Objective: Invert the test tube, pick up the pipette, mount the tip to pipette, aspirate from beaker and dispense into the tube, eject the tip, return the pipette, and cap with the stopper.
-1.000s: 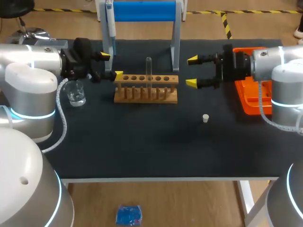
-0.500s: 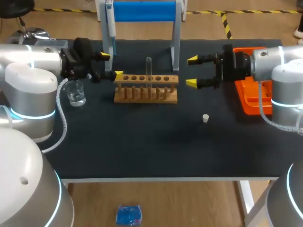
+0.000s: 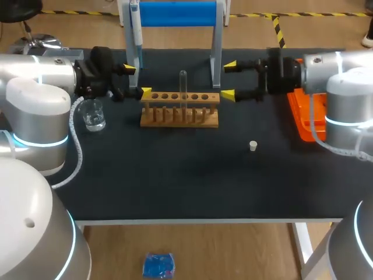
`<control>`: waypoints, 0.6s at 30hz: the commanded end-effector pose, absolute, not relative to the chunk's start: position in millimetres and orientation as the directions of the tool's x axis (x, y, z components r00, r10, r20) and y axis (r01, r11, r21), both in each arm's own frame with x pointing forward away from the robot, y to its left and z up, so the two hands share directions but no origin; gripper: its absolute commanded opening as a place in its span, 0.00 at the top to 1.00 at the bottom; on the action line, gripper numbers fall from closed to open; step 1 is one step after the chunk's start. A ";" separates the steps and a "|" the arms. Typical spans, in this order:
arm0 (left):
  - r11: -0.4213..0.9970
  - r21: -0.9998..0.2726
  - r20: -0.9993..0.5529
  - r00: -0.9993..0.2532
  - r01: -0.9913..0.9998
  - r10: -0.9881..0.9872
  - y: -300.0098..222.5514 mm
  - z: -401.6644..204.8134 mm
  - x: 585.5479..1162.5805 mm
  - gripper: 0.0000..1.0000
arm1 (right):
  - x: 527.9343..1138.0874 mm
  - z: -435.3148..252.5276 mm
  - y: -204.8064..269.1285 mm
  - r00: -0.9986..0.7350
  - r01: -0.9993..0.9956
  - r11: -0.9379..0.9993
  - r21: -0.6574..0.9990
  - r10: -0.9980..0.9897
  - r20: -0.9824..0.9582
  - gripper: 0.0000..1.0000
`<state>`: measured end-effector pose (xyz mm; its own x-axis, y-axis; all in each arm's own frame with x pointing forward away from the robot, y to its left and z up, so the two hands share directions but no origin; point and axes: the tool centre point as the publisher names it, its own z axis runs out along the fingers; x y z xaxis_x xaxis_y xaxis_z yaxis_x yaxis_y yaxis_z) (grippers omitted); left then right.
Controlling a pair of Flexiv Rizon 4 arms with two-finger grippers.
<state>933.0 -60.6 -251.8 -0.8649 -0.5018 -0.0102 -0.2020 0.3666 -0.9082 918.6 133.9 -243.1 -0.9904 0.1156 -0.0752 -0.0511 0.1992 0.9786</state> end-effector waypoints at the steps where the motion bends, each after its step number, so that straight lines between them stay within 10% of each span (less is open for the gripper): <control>1: 0.363 -0.910 -0.012 -0.864 -0.199 -0.503 -60.6 -253.1 932.5 0.00 | 932.0 -245.2 148.9 -0.995 -0.059 0.165 0.985 0.068 -0.071 0.00; 18: 0.363 -0.910 -0.012 -0.864 -0.199 -0.503 -60.6 -253.1 932.5 0.00 | 949.7 -248.6 194.8 -0.997 -0.054 0.023 0.998 -0.056 -0.052 0.00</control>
<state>933.0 -60.6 -251.8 -0.8648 -0.5019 -0.0102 -0.2020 0.3666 -0.9082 940.3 187.4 -241.7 -0.9985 -0.0111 -0.0528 -0.0532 0.0399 0.9978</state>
